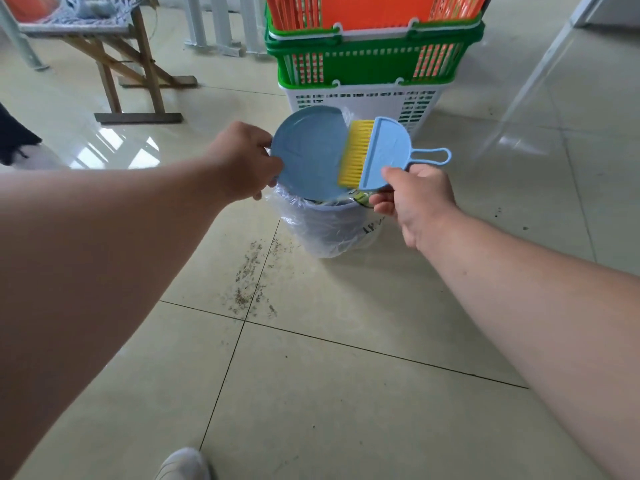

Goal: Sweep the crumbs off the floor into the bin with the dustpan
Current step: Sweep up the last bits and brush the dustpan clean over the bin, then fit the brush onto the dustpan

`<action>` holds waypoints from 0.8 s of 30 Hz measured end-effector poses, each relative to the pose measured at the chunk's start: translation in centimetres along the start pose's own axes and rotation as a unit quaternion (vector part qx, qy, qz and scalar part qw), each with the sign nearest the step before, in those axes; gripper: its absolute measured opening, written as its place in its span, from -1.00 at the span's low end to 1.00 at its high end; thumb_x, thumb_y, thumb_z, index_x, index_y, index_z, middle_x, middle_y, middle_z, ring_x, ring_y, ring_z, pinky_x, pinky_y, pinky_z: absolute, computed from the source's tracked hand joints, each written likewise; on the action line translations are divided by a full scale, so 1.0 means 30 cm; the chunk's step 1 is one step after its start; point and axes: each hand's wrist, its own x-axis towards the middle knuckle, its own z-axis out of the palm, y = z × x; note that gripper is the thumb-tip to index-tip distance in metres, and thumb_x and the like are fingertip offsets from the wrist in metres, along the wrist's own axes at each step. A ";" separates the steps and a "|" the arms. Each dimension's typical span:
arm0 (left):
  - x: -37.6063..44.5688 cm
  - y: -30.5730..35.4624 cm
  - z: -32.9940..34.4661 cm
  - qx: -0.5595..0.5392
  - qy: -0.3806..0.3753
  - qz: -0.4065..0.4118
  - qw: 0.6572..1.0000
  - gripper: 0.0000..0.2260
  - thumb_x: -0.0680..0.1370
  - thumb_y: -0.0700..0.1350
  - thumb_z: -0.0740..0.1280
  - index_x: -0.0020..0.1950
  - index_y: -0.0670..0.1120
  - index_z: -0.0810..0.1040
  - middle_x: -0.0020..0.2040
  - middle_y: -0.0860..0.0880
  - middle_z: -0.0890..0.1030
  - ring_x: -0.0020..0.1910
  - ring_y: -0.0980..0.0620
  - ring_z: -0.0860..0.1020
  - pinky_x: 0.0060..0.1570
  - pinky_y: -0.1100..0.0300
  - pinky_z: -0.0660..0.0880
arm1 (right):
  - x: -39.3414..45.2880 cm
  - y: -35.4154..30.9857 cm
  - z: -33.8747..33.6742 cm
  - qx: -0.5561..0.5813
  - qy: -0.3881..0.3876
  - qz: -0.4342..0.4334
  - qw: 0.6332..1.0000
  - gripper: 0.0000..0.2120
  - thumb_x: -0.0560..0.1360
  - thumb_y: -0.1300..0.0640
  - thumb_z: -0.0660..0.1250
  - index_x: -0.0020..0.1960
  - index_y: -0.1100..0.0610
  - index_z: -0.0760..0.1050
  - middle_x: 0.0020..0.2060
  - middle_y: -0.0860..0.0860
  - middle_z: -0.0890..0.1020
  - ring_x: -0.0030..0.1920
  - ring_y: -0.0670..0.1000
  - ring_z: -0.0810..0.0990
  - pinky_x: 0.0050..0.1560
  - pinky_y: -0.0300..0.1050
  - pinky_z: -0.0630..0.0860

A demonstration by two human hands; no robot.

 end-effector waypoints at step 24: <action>-0.682 0.263 0.025 -0.350 -0.211 -0.204 0.889 -0.86 0.60 -0.23 0.32 0.11 -0.26 0.57 -0.29 -0.19 0.65 -0.41 -0.07 0.56 -0.31 0.16 0.50 | -0.509 -0.294 -0.398 -0.346 -0.056 -0.154 0.924 -0.87 0.53 0.00 0.33 -0.09 0.05 0.57 -0.31 0.00 0.63 -0.30 0.07 0.66 -0.24 0.04 0.62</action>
